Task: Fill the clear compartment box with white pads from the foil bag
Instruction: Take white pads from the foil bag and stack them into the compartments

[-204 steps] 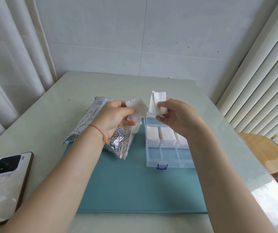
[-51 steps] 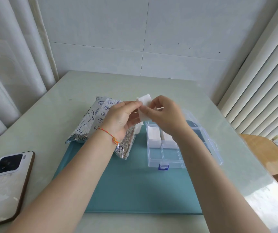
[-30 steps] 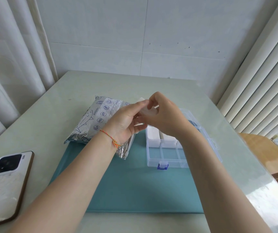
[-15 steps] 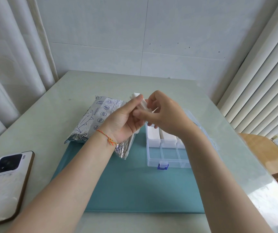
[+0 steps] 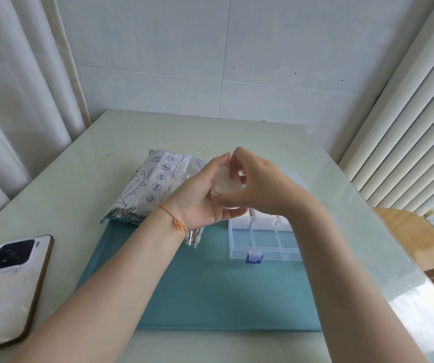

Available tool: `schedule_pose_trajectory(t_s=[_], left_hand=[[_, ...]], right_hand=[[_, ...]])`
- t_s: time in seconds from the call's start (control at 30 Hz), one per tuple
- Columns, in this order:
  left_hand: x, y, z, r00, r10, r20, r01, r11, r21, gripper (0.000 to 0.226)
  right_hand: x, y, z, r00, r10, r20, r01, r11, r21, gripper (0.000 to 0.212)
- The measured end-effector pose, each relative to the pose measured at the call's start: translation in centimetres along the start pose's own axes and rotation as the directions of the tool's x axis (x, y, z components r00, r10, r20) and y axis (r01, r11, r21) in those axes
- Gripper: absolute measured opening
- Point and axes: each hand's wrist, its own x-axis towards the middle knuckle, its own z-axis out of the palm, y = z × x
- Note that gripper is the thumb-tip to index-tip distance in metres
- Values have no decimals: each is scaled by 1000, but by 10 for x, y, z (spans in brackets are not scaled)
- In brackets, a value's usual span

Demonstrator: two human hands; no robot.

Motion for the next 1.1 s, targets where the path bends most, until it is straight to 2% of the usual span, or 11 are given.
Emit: schedule_pose_trajectory(t_s=[0.1,0.23,0.33,0.43,0.57,0.7,0.83,0.93,1.1], left_hand=[[3,0,-2,997,-61,-37,57,992,-114,47],[6,-2,-5,995,-49,-90,40,994,-98,51],[5,-4,-3,995,-29,-93,20,995,-95,51],[7,-6,-4,994,-6,-105,-5,995,-102,47],[9,-5,-7,989,12,-151,-30,993,-114,54],[8,-2,-7,985,22,-170,-61,973,-224,58],[8,-3,-7,984,22,-178,-51,986,-161,58],[8,-4,-8,987,12,-163,-26,996,-81,50],[8,-5,-9,993,-1,-118,-10,996,-94,41]], right_hand=[[0,0,3,1000,-2,28,3,999,-35,57],[-2,-3,6,992,-4,123,18,993,-114,57],[-2,-4,6,997,-16,75,25,993,-118,48],[0,-4,7,999,-26,27,29,992,-121,52],[-3,-2,5,996,-24,91,33,995,-96,59],[-3,-1,2,996,-43,82,51,993,-104,51],[-3,-4,5,995,-60,85,69,992,-106,53],[-3,-5,8,993,-57,106,70,990,-121,54],[-3,-6,11,994,-62,86,73,989,-128,45]])
